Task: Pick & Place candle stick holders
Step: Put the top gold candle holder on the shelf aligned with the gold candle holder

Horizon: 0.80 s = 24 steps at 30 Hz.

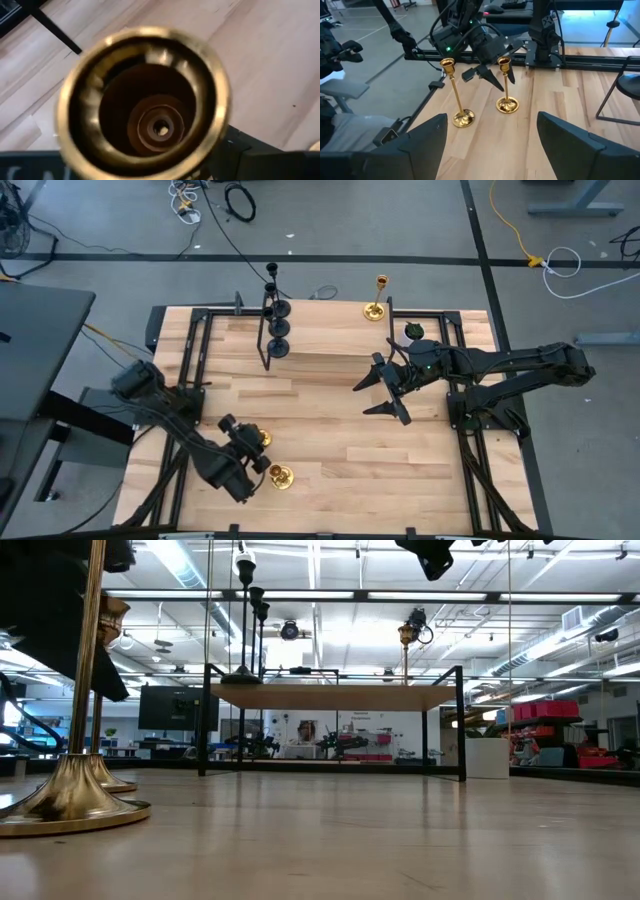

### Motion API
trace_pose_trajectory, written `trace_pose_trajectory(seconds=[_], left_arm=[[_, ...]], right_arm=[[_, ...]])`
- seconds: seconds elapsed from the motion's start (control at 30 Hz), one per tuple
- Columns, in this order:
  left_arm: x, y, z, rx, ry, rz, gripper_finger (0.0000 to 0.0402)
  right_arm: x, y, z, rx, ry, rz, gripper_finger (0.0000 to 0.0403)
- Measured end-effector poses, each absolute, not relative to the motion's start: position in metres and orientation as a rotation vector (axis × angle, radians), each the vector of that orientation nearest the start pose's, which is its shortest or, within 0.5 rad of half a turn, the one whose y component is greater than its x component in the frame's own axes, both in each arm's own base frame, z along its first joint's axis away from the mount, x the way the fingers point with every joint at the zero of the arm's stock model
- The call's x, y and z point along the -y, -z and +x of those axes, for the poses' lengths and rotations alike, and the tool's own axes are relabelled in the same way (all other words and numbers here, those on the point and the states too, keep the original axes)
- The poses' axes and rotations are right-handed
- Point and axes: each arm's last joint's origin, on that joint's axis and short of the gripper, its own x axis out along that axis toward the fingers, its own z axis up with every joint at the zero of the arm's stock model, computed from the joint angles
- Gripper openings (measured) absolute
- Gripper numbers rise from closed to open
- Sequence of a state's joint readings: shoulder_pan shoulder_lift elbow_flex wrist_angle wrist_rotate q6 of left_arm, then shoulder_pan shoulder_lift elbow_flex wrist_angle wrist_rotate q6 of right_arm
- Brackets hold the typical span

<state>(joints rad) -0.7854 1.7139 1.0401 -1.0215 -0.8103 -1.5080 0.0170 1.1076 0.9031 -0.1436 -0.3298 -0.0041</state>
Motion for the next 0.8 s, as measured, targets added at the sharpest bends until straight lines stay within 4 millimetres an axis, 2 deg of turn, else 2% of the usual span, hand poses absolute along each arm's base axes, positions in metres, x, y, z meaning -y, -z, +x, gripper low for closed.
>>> trace_pose_trajectory(seconds=[0.13,0.33,0.63,0.8], left_arm=[[0.180,-0.171,0.211,-0.790,-0.771,-0.131,0.0116],[0.180,-0.172,0.211,-0.759,-0.770,-0.126,0.0019],[0.179,-0.173,0.212,-0.721,-0.785,-0.148,0.0014],[0.178,-0.186,0.211,-0.706,-0.769,-0.179,0.0014]], right_arm=[[-0.014,-0.316,0.243,-0.344,-0.344,0.048,0.0304],[-0.013,-0.316,0.243,-0.344,-0.336,0.044,0.0304],[-0.010,-0.316,0.244,-0.348,-0.236,0.050,0.0304],[-0.010,-0.315,0.244,-0.359,-0.229,0.091,0.0304]])
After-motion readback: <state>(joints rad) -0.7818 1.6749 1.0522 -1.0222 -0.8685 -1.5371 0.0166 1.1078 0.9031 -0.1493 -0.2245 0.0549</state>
